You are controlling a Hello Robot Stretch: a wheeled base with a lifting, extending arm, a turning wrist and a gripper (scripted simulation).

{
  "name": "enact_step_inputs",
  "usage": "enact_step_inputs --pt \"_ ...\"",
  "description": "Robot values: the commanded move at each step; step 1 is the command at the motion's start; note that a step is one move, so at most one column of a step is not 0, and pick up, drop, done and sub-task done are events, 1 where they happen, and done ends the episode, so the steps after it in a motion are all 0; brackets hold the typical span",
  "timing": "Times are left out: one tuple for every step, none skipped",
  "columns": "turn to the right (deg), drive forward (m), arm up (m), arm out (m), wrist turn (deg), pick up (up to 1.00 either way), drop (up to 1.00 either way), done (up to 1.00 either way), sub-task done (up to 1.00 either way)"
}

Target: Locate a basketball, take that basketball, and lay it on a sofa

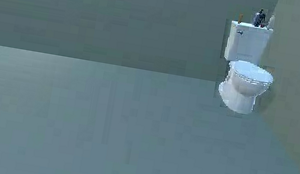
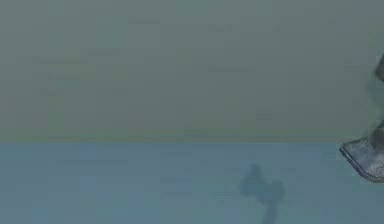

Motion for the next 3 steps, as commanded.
enact_step_inputs --pt "-45.0 0.0 0.0 0.0 0.0 0.0 0.0 0.0 0.0" --pt "-9.0 0.0 0.0 0.0 0.0 0.0 0.0 0.0 0.0" --pt "0.0 1.0 0.0 0.0 0.0 0.0 0.0 0.0 0.0"
